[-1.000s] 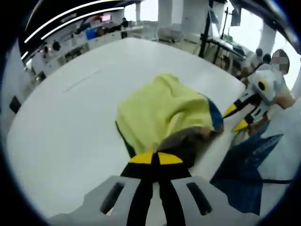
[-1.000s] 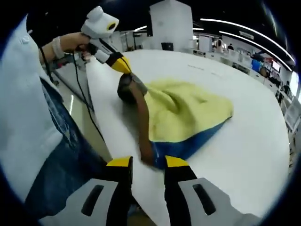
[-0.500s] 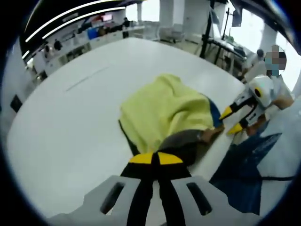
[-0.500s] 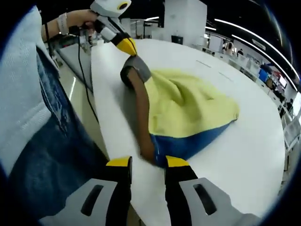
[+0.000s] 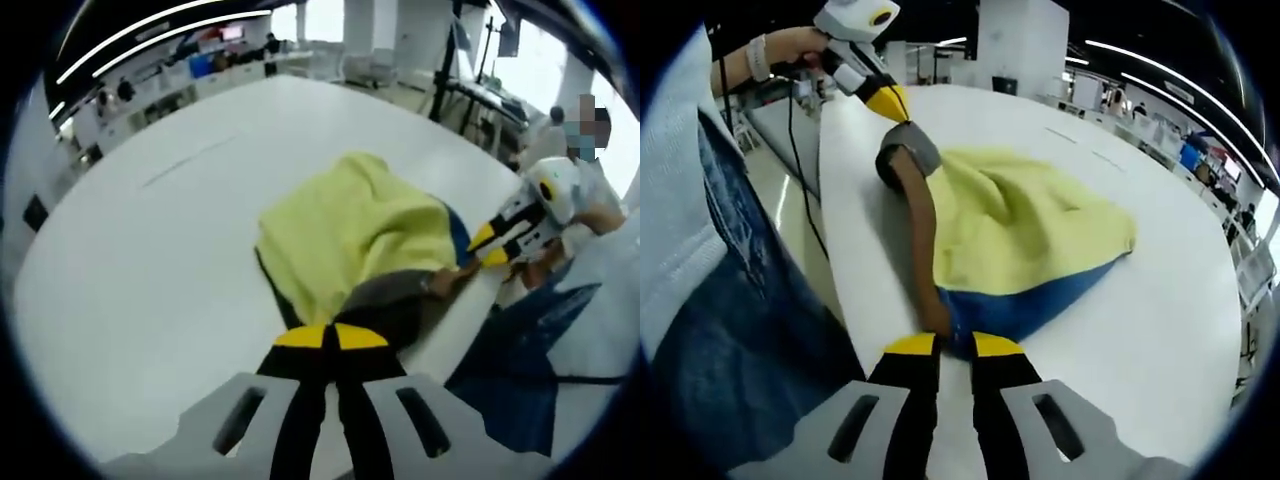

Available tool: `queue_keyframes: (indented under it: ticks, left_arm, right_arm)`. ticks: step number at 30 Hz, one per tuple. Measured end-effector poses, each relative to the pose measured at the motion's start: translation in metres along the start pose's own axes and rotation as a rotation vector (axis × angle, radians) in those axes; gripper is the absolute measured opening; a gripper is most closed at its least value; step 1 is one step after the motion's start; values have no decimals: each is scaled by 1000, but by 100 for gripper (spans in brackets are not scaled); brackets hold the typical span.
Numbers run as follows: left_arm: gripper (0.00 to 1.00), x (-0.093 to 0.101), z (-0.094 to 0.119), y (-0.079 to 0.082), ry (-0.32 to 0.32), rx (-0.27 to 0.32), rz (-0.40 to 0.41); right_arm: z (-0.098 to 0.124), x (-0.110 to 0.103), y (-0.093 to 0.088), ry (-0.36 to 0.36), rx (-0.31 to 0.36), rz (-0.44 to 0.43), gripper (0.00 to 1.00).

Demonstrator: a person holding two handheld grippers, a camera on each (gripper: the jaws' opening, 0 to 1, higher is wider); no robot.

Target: Fold the garment on the visible template until the final outline fits inside the template.

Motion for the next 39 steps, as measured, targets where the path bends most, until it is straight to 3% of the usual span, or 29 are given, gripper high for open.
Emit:
queue_keyframes:
  ticks: [16,25,30,39]
  left_arm:
    - [0,2,0,-5,-12,-6,11]
    - [0,5,-4,-7,-24,-3,16]
    - [0,8,-6,-7,-33,-5,2]
    - [0,20,-18,-6,-69,-2,-68]
  right_arm:
    - [5,-2,0,-19,17,-73,3]
    - [34,14,13,-102,145,-186,3]
    - [57,28,26,-160,210,-196,3]
    - [73,35,41,-192,258,-181,3]
Point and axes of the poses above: the point that each gripper's makers call its tool centre point, and the gripper's own axes: z roughly backward along the fingers, x roughly to its right, y roughly out of its top, the point moved 10 cm from there along z, roughly backward along the fingers, and after that the axes turned 14 degrees about -x, right-handed, at the moved point
